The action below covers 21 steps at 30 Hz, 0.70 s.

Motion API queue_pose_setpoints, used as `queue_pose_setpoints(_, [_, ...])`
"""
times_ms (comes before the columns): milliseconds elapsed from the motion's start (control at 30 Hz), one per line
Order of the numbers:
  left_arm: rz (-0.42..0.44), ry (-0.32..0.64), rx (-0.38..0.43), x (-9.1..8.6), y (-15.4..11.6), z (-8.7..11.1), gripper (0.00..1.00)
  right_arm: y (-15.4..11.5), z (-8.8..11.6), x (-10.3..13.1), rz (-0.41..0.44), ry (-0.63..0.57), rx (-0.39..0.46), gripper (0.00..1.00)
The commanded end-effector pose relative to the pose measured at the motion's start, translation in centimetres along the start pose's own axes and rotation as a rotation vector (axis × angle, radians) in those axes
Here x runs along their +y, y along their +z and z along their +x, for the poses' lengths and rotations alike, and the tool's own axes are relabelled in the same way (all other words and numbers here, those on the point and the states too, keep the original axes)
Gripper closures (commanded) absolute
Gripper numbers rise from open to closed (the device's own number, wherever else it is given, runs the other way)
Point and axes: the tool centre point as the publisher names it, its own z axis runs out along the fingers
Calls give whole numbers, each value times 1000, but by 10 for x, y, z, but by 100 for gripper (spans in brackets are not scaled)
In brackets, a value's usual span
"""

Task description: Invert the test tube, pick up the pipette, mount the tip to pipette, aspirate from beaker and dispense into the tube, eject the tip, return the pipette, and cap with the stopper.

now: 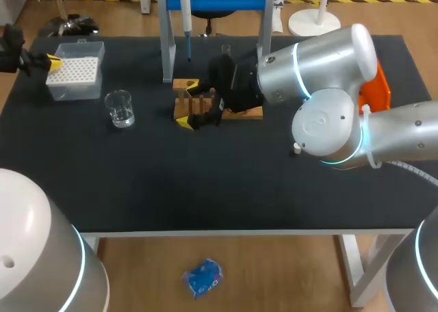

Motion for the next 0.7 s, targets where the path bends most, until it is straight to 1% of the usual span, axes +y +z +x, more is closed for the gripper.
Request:
queue_pose_setpoints(33, [-7,-1,14,-2,-3,-5,100,-1,0,0,2,1,2,0])
queue_pose_setpoints(400, [-14,12,16,-9,-6,-6,100,-1,0,0,2,1,2,0])
queue_pose_setpoints(700, [-18,20,19,-15,-8,-2,100,-1,0,0,2,1,2,0])
